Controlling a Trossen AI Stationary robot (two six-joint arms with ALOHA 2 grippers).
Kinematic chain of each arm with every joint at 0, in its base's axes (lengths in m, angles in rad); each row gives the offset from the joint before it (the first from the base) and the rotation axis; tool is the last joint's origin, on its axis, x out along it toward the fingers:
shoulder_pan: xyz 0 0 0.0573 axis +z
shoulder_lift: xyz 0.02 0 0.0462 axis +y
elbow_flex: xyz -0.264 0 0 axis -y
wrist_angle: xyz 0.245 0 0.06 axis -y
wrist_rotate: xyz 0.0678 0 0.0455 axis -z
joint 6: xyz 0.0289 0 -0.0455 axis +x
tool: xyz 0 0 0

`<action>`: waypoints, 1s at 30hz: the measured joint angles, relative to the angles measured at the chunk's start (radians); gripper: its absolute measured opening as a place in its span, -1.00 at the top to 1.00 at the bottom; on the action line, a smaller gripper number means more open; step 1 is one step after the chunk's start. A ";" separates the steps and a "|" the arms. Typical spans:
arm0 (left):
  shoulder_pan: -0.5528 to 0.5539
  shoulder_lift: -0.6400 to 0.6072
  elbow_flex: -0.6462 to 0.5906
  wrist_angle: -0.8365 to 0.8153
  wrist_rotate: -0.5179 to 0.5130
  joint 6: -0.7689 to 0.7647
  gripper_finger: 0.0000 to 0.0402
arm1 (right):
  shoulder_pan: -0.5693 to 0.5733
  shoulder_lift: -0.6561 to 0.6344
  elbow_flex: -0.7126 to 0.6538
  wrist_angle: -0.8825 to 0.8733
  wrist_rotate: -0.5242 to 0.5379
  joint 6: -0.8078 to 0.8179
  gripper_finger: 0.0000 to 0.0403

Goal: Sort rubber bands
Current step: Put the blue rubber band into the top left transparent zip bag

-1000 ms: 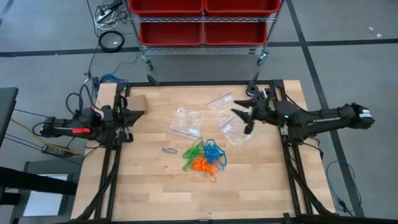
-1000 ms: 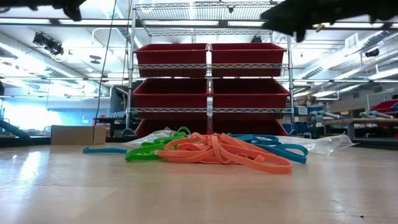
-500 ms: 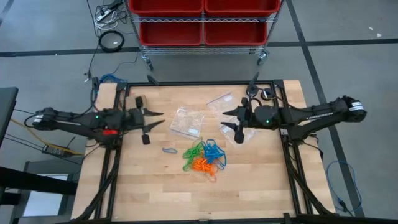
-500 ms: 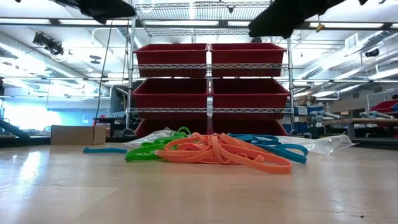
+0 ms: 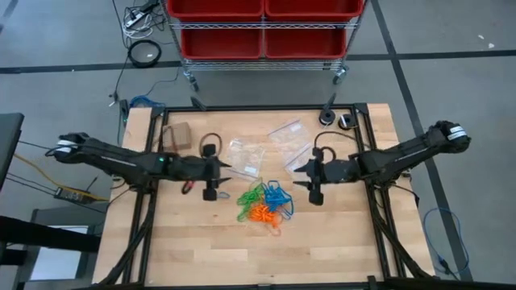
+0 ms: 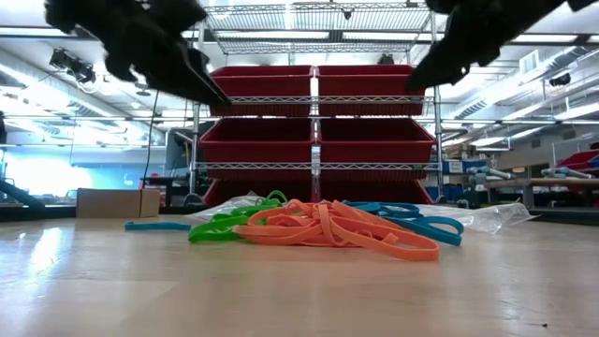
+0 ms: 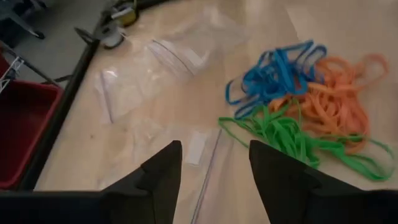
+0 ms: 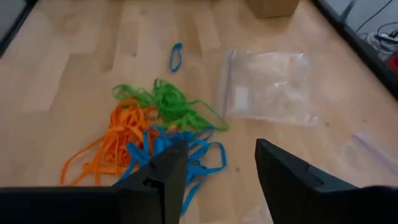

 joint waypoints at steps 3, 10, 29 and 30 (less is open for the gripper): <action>0.020 0.113 0.000 0.030 -0.010 0.051 0.02 | 0.000 0.061 -0.021 0.064 0.003 0.002 0.11; 0.045 0.308 0.000 0.130 -0.047 0.126 0.02 | 0.007 0.160 -0.025 0.128 0.003 0.004 0.16; 0.161 0.519 0.005 0.232 -0.100 0.280 0.08 | -0.021 0.185 -0.025 0.221 -0.025 -0.016 0.24; 0.167 0.528 0.012 0.229 -0.097 0.281 0.15 | -0.023 0.185 -0.025 0.226 -0.025 -0.016 0.25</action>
